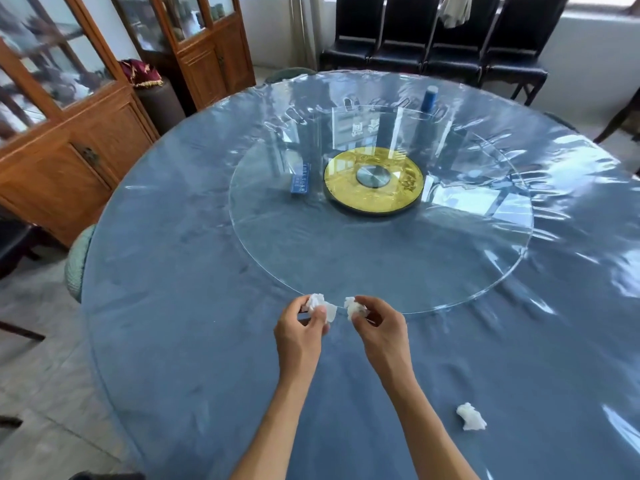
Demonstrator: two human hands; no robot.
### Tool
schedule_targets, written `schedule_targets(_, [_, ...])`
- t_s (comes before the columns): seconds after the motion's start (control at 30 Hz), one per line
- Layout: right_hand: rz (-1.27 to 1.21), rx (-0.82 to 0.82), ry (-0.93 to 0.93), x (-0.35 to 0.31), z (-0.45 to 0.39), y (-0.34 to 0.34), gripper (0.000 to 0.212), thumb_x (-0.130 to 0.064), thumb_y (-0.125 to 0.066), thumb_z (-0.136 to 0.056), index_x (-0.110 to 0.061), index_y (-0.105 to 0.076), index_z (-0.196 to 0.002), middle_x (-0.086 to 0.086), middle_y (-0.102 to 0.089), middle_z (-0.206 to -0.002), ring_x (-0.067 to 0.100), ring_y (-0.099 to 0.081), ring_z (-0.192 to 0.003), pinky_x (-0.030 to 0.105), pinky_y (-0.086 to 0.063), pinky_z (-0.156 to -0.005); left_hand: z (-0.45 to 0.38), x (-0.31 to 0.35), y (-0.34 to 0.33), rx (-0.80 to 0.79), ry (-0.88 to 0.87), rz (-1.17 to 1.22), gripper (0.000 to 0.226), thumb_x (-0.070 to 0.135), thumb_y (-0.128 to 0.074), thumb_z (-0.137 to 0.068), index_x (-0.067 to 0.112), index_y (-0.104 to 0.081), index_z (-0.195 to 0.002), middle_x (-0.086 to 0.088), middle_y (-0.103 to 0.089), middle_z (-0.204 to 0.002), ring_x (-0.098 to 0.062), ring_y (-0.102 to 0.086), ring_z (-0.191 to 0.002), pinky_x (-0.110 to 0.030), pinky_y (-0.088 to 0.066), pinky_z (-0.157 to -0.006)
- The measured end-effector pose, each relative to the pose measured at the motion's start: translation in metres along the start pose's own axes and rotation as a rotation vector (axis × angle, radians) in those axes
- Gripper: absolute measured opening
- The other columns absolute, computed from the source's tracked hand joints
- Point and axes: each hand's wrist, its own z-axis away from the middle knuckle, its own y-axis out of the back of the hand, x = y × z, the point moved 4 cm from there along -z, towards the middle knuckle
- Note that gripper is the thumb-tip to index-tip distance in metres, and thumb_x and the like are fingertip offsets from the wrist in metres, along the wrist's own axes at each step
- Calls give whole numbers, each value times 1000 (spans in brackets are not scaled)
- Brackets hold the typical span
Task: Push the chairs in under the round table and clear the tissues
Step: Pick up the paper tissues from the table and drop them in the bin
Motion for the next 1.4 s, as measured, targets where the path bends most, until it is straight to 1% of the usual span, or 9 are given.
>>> schedule_targets(0.13, [-16, -64, 33, -1, 10, -1, 23, -4, -65, -86, -25, -72, -94, -7, -74, -83, 7, -68, -77, 17, -51, -68, 10, 0, -14, -53, 52, 93, 14, 10, -64, -92, 15, -68, -104, -8, -68, -106, -25, -71, -92, -30, -60, -65])
schedule_targets(0.37, [-58, -77, 15, 8, 23, -3, 11, -7, -68, -87, -17, -72, -91, -4, -76, -84, 12, -71, -79, 26, -56, -71, 18, -13, -36, -170, 57, -4, 24, 44, -60, -84, 35, -66, -106, -2, -71, -104, -24, -70, -97, -51, -58, -84])
schedule_targets(0.5, [-6, -69, 19, 18, 28, 2, 25, -6, -67, -83, -28, -74, -91, -11, -73, -96, 10, -69, -88, 28, -54, -75, 27, -15, -52, -215, 63, 5, 15, 41, -62, -91, 28, -67, -96, -3, -73, -94, -24, -72, -89, -46, -59, -81])
schedule_targets(0.63, [-61, -51, 11, 21, 30, 14, 25, 4, -67, -82, -17, -76, -91, -9, -69, -108, 5, -68, -93, 25, -55, -76, 33, -20, -64, -230, 60, -32, 16, 30, -55, -99, 22, -68, -93, 0, -74, -89, -19, -72, -83, -42, -60, -76])
schedule_targets(0.8, [-173, -20, -124, 43, 35, 42, 18, -11, -76, -81, -19, -74, -97, -7, -74, -103, 7, -68, -99, 27, -57, -79, 38, -26, -75, -262, 36, -129, 19, 25, -54, -100, 18, -69, -89, 5, -70, -78, -14, -67, -67, -41, -59, -69])
schedule_targets(0.97, [-159, 120, -162, 63, 37, 81, 20, -15, -72, -80, -20, -72, -99, -6, -74, -97, 4, -67, -92, 16, -51, -70, 47, -35, -91, -323, 27, -218, 21, 28, -56, -98, 18, -68, -84, 11, -55, -61, -15, -49, -54, -34, -44, -52])
schedule_targets(1.07, [-59, 258, -197, 80, 35, 116, 16, -14, -70, -85, -20, -70, -100, -6, -71, -101, 2, -65, -88, 21, -50, -68, 53, -45, -97, -335, 61, -228, 20, 30, -58, -97, 18, -67, -84, 4, -54, -62, -17, -48, -53, -30, -42, -49])
schedule_targets(1.2, [169, 407, -274, 117, 36, 162, 25, -8, -64, -87, -16, -66, -111, -4, -66, -112, 17, -61, -106, 29, -48, -82, 59, -55, -102, -348, 107, -229, 16, 30, -58, -97, 19, -68, -90, -1, -59, -73, -14, -58, -55, -28, -46, -46])
schedule_targets(1.4, [507, 324, -417, 167, 43, 188, 37, -20, -69, -85, -23, -65, -122, 2, -51, -116, 27, -49, -115, 36, -48, -82, 65, -64, -109, -364, 156, -208, 11, 22, -58, -98, 16, -63, -90, -5, -58, -74, -21, -66, -57, -29, -50, -46])
